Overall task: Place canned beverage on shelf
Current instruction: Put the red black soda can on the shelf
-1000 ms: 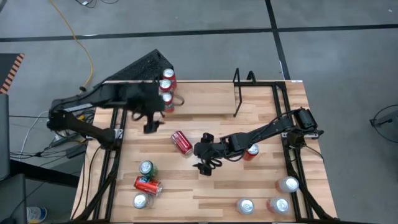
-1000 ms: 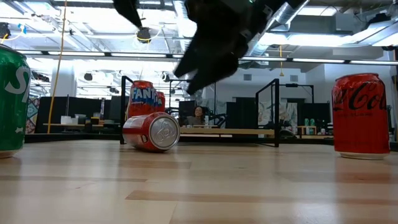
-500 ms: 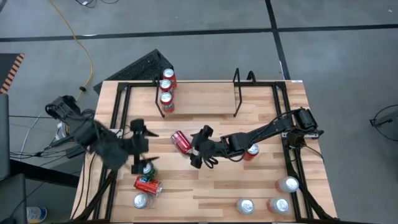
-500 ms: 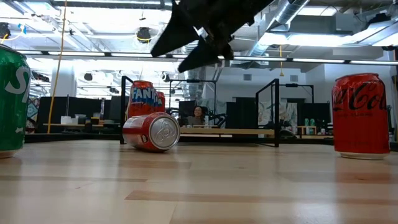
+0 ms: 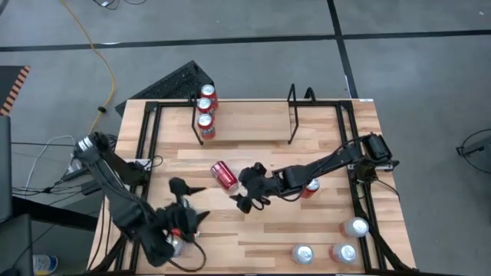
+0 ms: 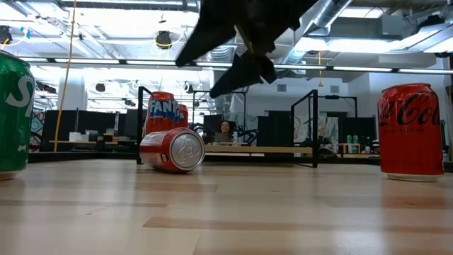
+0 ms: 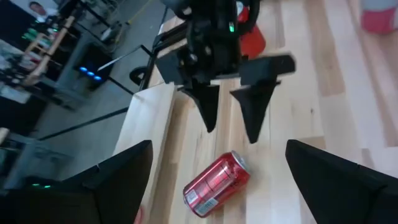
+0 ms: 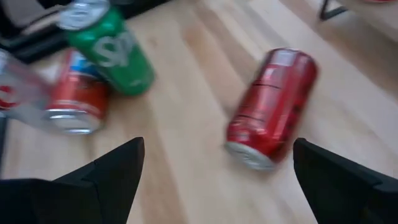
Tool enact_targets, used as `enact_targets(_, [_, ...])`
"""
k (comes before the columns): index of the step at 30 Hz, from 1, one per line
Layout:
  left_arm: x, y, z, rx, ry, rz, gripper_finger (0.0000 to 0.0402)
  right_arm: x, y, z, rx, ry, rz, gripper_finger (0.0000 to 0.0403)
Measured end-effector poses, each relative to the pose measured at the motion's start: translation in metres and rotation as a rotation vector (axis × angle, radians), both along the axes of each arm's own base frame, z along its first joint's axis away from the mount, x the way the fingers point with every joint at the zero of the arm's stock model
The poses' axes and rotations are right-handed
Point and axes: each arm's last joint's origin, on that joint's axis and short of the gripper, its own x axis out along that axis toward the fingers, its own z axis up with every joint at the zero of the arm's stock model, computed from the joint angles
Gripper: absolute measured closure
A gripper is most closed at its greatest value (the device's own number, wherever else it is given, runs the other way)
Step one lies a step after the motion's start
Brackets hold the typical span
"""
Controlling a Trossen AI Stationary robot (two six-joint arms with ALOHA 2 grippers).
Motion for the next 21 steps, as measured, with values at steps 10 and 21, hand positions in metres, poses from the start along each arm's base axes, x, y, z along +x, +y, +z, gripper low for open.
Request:
enact_targets(10, [-0.008, -0.036, -0.014, 0.048, -0.070, -0.062, 0.0046, 0.020, 0.044, -0.001, -0.027, -0.312, 0.218, 0.0019])
enact_targets(21, [-0.018, -0.040, -0.031, -0.073, -0.140, 0.007, 0.0046, 0.053, 0.055, -0.038, 0.077, -0.442, 0.202, 0.0019])
